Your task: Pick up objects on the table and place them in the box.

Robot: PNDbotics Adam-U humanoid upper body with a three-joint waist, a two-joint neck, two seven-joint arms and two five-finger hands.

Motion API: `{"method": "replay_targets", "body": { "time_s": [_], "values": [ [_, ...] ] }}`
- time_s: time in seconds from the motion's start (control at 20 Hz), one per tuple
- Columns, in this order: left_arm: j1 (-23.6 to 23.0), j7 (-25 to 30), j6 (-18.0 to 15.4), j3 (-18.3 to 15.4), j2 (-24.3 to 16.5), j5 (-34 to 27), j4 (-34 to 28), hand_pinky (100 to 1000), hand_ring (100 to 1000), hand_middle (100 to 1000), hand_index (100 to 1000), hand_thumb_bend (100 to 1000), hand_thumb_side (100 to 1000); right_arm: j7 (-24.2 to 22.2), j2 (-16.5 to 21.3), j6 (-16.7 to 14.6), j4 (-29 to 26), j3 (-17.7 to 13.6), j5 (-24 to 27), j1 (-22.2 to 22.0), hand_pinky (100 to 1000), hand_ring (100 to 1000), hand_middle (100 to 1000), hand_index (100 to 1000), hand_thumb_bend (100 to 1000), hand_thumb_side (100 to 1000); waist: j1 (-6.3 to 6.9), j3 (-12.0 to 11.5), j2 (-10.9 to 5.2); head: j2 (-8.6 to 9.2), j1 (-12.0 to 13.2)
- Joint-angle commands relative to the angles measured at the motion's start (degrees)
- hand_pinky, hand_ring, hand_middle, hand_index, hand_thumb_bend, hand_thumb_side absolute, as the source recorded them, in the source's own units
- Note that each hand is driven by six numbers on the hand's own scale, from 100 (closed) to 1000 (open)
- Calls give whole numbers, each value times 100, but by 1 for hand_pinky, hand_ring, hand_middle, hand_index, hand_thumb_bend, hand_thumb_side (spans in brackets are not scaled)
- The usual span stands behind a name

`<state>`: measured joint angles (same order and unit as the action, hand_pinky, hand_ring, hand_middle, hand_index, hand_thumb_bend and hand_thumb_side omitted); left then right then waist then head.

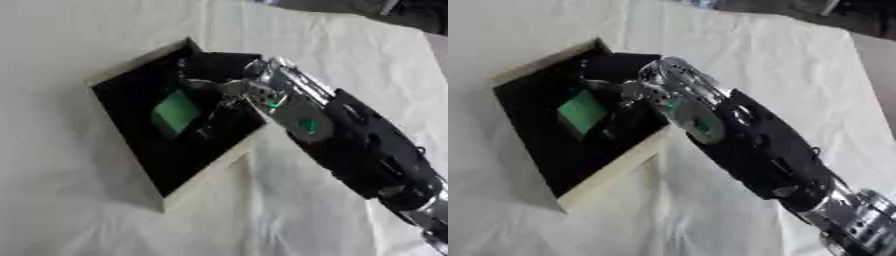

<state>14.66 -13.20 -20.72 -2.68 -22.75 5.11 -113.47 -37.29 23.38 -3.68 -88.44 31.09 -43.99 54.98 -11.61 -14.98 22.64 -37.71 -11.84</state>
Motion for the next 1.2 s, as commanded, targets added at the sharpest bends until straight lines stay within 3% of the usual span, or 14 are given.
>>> {"method": "replay_targets", "body": {
  "time_s": [0.05,0.35,0.4,0.55,0.8,1.0,1.2],
  "values": [
    [29,26,-6,-6,-55,2,-112,602,697,694,786,100,663,-124,14,-197,-2,-34,-251,107,785,859,816,919,172,423,57,-6,-97,65,-26],
    [31,32,-5,-7,-52,-2,-112,602,697,694,786,100,663,-207,2,-384,-1,-74,-468,118,793,867,830,923,195,443,59,-3,-99,63,-27],
    [29,32,-3,-7,-51,-3,-112,602,697,693,786,100,663,-201,11,-397,-18,-80,-485,134,818,889,873,936,336,549,65,2,-101,61,-29],
    [26,31,2,-7,-46,-4,-112,602,697,693,786,100,663,-165,37,-451,-174,-126,-661,159,815,885,869,932,328,540,83,22,-105,63,-30],
    [25,30,3,-13,-42,-7,-112,604,699,693,786,100,661,-61,80,-375,-492,-282,-589,168,805,866,841,923,252,516,115,52,-127,75,-13],
    [24,42,14,-16,-37,-2,-112,604,700,694,786,100,661,87,87,-157,-941,-552,-308,160,793,838,789,917,110,506,141,82,-143,75,17],
    [28,44,10,-23,-32,-3,-112,604,702,694,786,100,658,307,43,109,-1472,-903,23,105,785,814,743,912,100,505,168,105,-154,45,73]
  ]
}}
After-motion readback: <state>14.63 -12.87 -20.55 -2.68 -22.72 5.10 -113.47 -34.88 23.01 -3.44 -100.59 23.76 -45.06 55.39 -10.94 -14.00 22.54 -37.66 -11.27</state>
